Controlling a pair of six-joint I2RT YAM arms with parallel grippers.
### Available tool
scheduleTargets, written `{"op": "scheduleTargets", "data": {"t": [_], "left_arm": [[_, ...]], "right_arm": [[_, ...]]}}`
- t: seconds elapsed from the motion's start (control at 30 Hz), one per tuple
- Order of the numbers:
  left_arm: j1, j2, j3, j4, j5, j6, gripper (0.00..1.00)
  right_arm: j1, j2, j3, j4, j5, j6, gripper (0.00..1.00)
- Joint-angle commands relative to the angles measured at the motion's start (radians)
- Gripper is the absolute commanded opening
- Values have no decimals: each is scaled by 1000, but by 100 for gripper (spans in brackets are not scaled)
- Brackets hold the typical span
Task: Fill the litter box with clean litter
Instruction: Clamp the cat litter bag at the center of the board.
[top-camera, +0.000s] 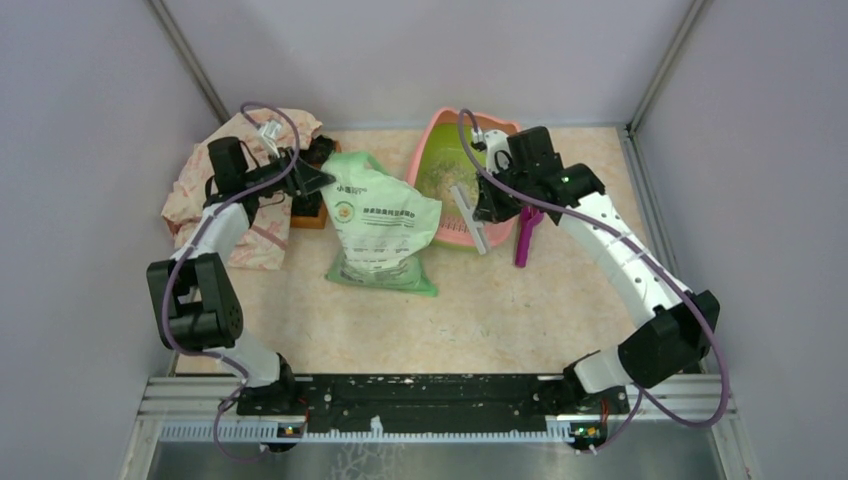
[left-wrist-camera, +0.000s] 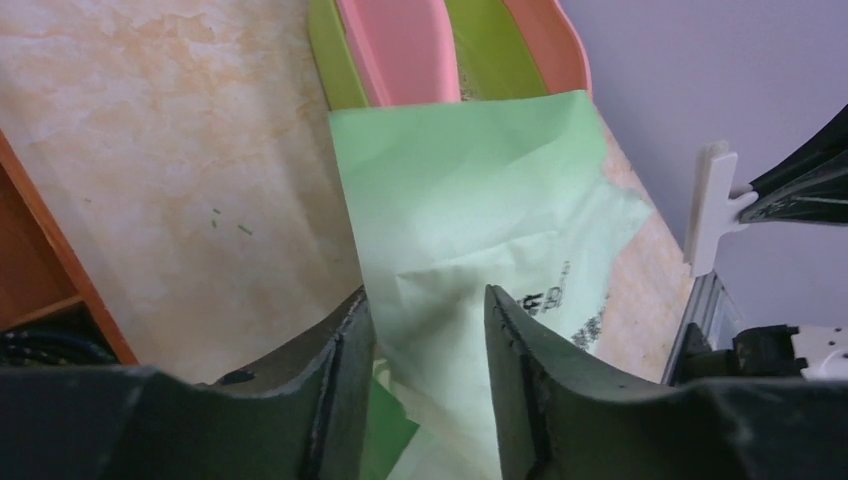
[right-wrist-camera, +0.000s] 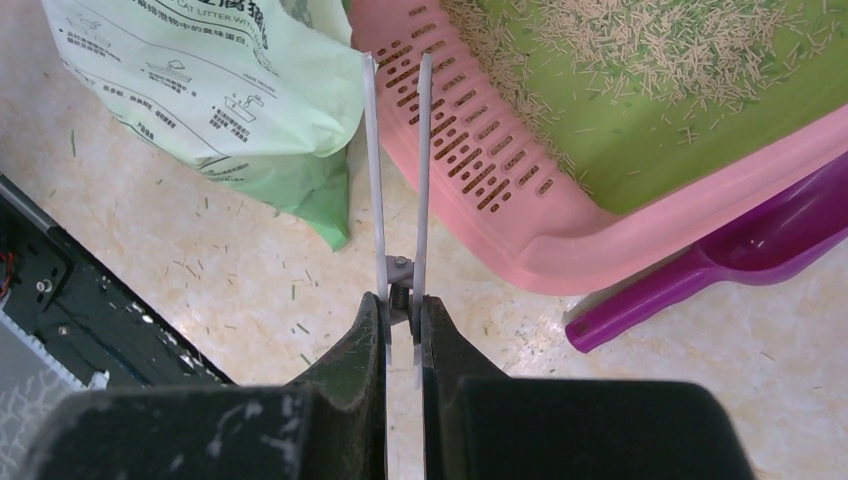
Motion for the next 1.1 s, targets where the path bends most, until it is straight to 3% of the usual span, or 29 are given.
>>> {"op": "scheduleTargets", "data": {"t": [0.0, 0.17, 0.47, 0.73, 1.07], "left_arm": [[18, 27, -36, 112, 128, -44, 38], [25, 50, -34, 105, 188, -54, 0], [26, -113, -157, 94, 156, -83, 0], [26, -406, -374, 162, 95, -163, 0], [29, -769, -471, 5, -151, -226, 1]], "right_arm": [[-10, -72, -26, 60, -27, -36, 0], [-10, -128, -94, 85, -29, -84, 0], [35, -310, -265, 134, -24, -203, 0], [138, -405, -321, 129, 47, -276, 0], [190, -442, -332, 120, 80, -302, 0]]}}
